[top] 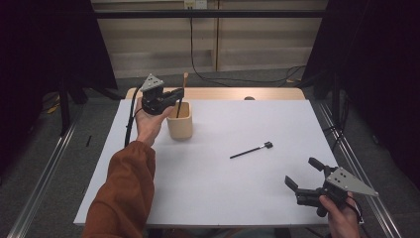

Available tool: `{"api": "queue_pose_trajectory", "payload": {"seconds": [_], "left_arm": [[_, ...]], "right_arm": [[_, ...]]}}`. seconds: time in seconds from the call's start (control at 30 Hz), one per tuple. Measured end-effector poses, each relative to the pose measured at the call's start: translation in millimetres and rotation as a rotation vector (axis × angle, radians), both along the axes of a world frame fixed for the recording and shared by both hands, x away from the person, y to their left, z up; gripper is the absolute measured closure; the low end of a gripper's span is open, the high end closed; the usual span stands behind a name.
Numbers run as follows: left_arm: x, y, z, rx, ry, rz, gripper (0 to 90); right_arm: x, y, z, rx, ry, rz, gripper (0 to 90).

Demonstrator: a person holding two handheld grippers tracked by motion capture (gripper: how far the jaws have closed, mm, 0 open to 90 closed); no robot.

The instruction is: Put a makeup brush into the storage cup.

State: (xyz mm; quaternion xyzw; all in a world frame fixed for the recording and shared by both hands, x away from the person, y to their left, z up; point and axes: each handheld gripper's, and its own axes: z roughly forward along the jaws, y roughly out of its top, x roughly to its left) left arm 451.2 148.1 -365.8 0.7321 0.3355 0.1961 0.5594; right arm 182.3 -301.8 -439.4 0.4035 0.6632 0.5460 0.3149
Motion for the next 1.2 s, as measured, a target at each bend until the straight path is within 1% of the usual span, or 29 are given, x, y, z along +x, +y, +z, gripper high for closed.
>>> {"api": "queue_pose_trajectory", "payload": {"seconds": [0.13, 0.2, 0.27, 0.3, 0.43, 0.5, 0.73, 0.83, 0.9, 0.93, 1.2], "left_arm": [[0.1, 0.8, -4.8, -0.001, 0.010, 0.002, 83.9], [0.5, 1.5, -7.1, 0.005, 0.011, 0.003, 83.9], [0.7, 1.8, -9.5, 0.000, 0.017, 0.002, 83.9], [0.9, 1.8, -10.6, 0.007, 0.017, 0.003, 83.9], [0.7, 1.2, -15.4, 0.010, 0.024, 0.001, 83.9], [0.5, 0.6, -17.3, 0.004, 0.027, -0.002, 83.9], [-2.1, -2.9, -19.5, 0.014, 0.024, -0.010, 83.9], [-2.3, -2.6, -22.9, 0.013, 0.033, -0.008, 83.9], [-2.4, -2.1, -25.0, 0.021, 0.034, -0.007, 83.9], [-2.4, -2.1, -26.0, 0.016, 0.036, -0.007, 84.0], [-2.8, 0.2, -28.6, 0.022, 0.046, -0.007, 84.0]], "right_arm": [[-0.2, 0.2, 0.0, -0.001, 0.000, 0.003, 0.0], [-0.1, 0.0, 0.0, -0.001, 0.001, 0.001, 0.0], [-0.2, 0.1, 0.0, -0.001, 0.001, 0.002, 0.0], [-0.2, 0.1, 0.0, -0.002, 0.000, 0.003, 0.0], [-0.2, 0.0, -0.1, -0.002, 0.000, 0.002, 0.0], [-0.1, 0.0, -0.1, -0.002, 0.000, 0.002, 0.0], [0.0, 0.0, -0.1, 0.000, 0.001, 0.001, 0.0], [-0.2, 0.0, 0.0, 0.000, 0.001, 0.000, 0.0], [-0.2, -0.1, -0.1, -0.001, 0.000, 0.001, 0.0], [-0.1, 0.0, -0.1, 0.001, 0.001, 0.000, 0.0], [0.0, -0.2, -0.2, 0.001, 0.001, -0.001, 0.0]]}}
